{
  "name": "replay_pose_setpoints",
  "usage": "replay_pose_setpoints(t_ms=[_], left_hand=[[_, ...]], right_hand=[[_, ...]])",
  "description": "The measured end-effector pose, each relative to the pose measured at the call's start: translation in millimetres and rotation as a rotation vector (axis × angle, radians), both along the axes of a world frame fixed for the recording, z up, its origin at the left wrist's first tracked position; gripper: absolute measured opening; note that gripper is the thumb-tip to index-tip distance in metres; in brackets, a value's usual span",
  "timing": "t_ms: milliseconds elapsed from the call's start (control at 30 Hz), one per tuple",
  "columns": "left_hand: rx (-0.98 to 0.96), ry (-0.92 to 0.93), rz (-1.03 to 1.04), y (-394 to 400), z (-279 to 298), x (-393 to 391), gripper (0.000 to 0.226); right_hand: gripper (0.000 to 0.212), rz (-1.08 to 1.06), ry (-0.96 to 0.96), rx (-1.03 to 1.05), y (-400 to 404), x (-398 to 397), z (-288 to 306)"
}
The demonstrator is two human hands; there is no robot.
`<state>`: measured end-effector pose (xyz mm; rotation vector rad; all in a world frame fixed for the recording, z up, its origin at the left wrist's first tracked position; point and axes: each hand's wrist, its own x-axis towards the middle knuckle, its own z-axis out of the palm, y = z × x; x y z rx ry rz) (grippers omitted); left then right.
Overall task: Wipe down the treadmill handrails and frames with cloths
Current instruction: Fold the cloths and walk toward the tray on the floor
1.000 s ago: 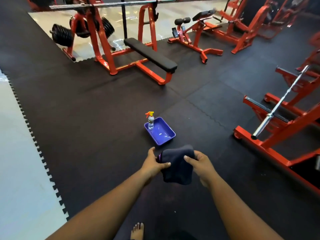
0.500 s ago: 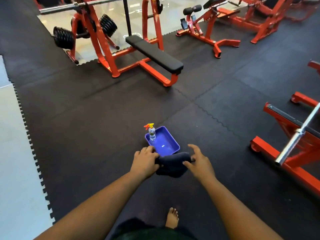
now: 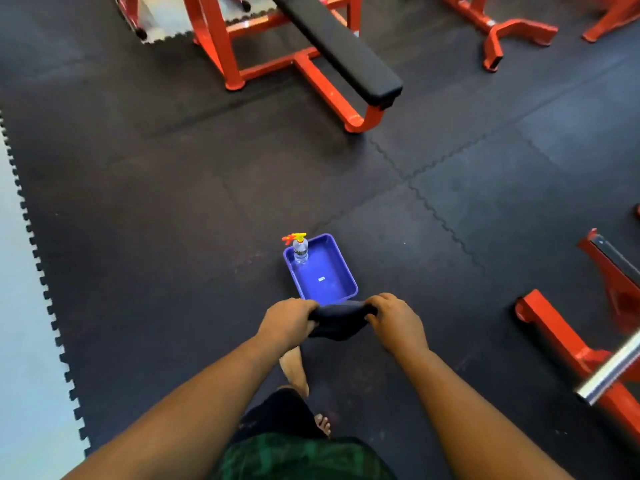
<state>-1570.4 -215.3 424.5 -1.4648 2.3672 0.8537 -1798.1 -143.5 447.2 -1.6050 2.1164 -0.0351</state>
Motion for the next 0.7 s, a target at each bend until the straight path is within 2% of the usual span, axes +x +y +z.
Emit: replay_pose_setpoints(t_ms=[200,333,433,700], left_hand=[[0.115,-0.044,0.015,-66,-79,-27,0.027],[0.145,-0.066,0.023,-113,-120,-43,0.03],[0.15,-0.093,0.026,-145,-169,-61,0.032],[0.062,-0.107,0.178,-185,-289,-87,0.052]], right_hand=[[0.02,0.082,0.0,0.161,-89,-27,-66],[0.014,0.106,-0.02,0.186,-139,-43,-110],[0.011,0.16,-0.025,0.224,-177,-58,-164],[0.011,0.212,-0.057,0.154,-237,-80,-286]])
